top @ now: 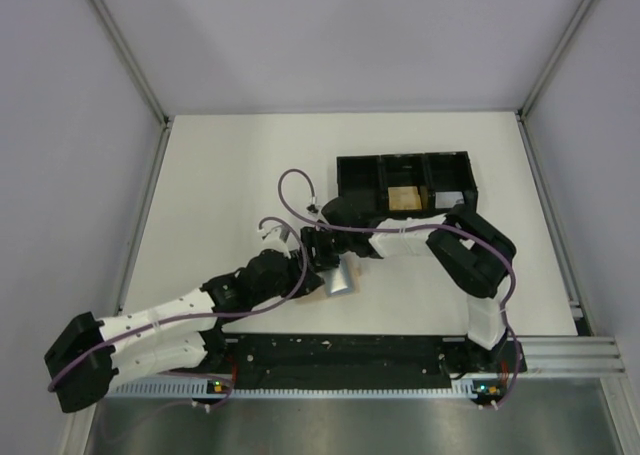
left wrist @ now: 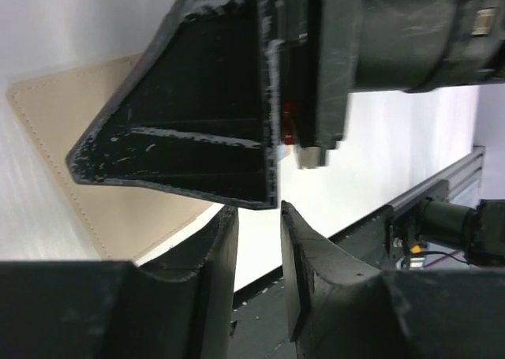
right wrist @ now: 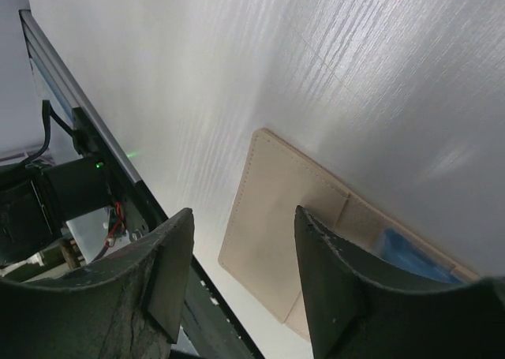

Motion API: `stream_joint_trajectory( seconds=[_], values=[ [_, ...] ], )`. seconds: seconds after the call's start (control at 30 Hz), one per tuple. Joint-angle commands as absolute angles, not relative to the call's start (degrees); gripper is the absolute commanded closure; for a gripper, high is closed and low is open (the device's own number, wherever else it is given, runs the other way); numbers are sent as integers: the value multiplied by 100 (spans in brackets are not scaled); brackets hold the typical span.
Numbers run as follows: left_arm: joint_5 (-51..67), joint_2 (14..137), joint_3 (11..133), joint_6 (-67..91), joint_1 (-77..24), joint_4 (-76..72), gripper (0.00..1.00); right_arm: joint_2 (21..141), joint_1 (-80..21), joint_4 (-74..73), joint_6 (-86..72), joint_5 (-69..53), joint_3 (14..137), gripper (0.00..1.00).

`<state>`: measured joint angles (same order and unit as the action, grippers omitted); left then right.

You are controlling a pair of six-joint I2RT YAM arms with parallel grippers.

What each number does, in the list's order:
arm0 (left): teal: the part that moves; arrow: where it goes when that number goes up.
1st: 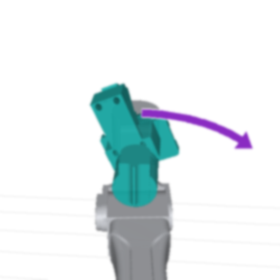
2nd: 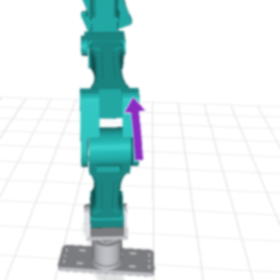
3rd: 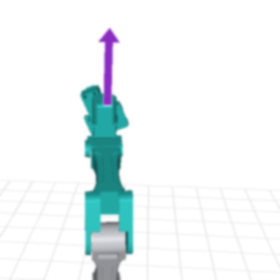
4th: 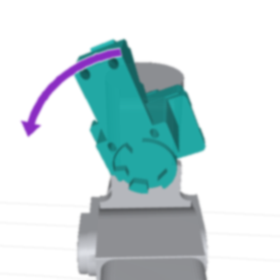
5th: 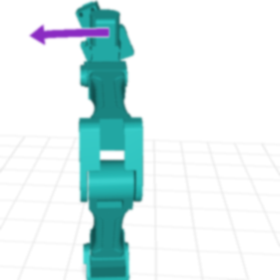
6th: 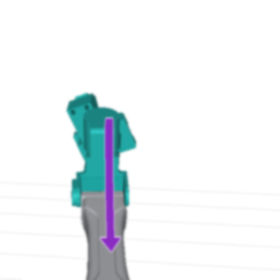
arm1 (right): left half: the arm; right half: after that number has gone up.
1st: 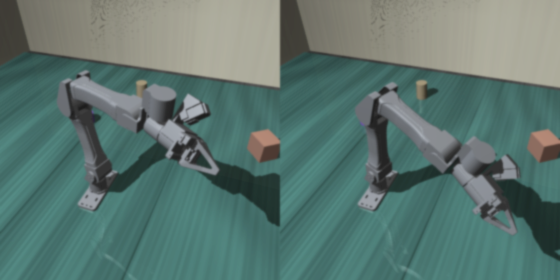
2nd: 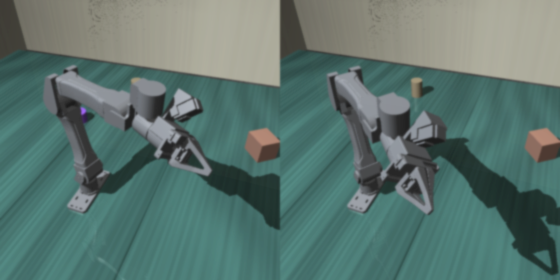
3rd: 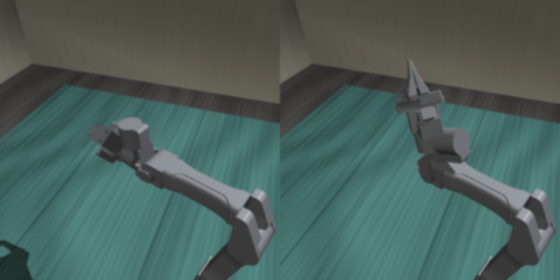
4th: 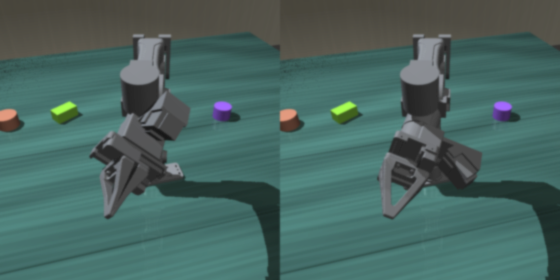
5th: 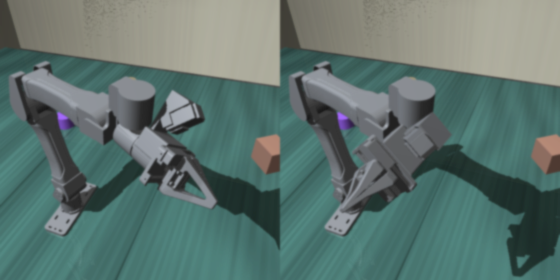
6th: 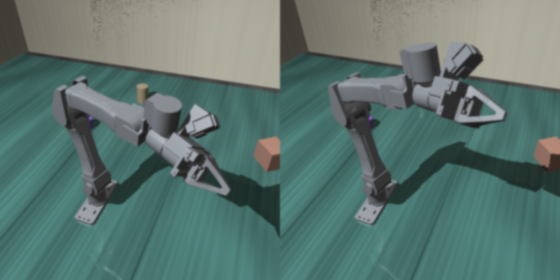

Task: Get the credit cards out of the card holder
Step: Open the card holder at the center of the board.

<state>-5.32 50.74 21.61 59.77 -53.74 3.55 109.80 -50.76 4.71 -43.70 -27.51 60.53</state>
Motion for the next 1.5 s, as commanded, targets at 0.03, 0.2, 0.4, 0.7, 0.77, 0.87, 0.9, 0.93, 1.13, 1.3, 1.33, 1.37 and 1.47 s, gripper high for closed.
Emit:
stream_joint_trajectory(
  seconds=[0.03,0.2,0.4,0.7,0.77,0.87,0.9,0.93,1.13,1.3,1.33,1.37,1.47],
  values=[
    [-807,5624,2136,6134,-5388,369,72,10995,-5106,554,-4403,-2654,6223,51],
    [-1528,5757,1724,6626,-5379,265,84,10855,-5089,606,-4430,-2619,6153,54],
    [-1696,6090,1599,6724,-5370,220,85,10276,-4931,694,-4456,-2479,5845,55],
    [-1345,6644,1617,6645,-5054,-193,87,8773,-4395,282,-4078,-1645,4791,55],
    [-1319,6723,1687,6575,-5045,-193,87,8588,-4290,246,-4017,-1495,4554,54],
    [-1266,6838,1749,6478,-5027,-237,87,8508,-4228,211,-3938,-1318,4334,48],
    [-1248,6864,1766,6469,-5027,-255,87,8525,-4219,220,-3929,-1336,4307,46],
    [-1231,6882,1775,6434,-5027,-264,87,8578,-4219,237,-3885,-1371,4298,45],
    [-1213,6856,1811,6390,-5027,-264,87,8780,-4219,431,-3894,-1450,4254,44],
    [-1222,6794,1784,6390,-5027,-255,87,8552,-4219,185,-3788,-1073,4210,43],
    [-1222,6803,1775,6390,-5027,-246,87,8482,-4219,150,-3753,-977,4201,42],
    [-1222,6794,1793,6381,-5027,-246,87,8438,-4227,123,-3709,-932,4201,41],
    [-1222,6794,1802,6363,-5027,-237,87,8490,-4219,79,-3639,-949,4254,40]
  ],
)
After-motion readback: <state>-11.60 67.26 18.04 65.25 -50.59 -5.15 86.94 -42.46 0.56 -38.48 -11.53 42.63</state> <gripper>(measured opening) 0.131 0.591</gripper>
